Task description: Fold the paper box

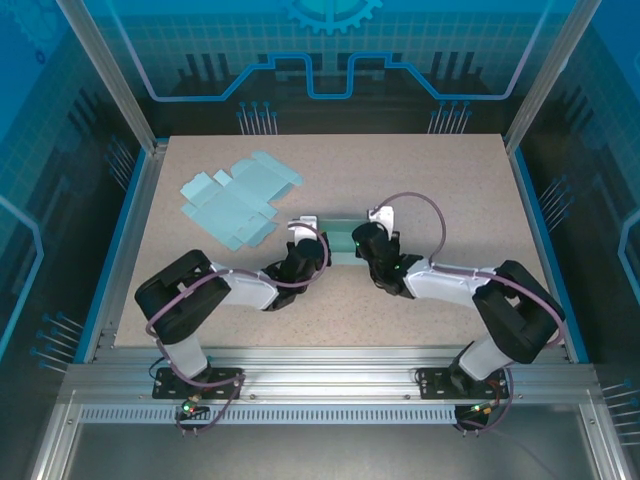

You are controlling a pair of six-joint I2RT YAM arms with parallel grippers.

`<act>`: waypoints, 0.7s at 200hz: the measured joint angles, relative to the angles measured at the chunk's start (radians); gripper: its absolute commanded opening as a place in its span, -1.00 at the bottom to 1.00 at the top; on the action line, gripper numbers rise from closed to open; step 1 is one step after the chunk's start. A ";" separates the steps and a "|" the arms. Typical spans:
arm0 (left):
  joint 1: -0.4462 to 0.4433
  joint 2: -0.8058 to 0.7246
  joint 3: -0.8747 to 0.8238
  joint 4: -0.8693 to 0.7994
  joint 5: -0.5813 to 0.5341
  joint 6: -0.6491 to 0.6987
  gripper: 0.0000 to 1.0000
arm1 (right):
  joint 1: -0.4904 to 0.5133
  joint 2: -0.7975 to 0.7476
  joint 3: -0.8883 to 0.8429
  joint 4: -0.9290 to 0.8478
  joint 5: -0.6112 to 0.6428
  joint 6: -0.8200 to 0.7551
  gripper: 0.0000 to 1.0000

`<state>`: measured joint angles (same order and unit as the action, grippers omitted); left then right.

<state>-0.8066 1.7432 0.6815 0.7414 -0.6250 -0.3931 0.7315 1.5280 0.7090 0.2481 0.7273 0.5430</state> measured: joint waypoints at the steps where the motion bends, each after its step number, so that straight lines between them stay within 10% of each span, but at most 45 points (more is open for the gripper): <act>1: -0.001 0.000 -0.001 0.001 0.000 0.000 -0.79 | 0.000 -0.002 -0.003 0.002 -0.001 0.000 -0.89; 87: -0.028 -0.018 -0.181 0.113 0.108 0.007 -0.54 | 0.081 -0.049 -0.141 0.085 -0.024 0.004 -0.81; 140: -0.039 -0.079 -0.270 0.167 0.181 0.027 0.03 | 0.099 -0.042 -0.159 0.074 -0.040 0.016 -0.69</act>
<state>-0.8455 1.6642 0.4110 0.9085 -0.4438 -0.3656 0.8307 1.4864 0.5503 0.3218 0.6876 0.5587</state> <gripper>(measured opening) 0.451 0.150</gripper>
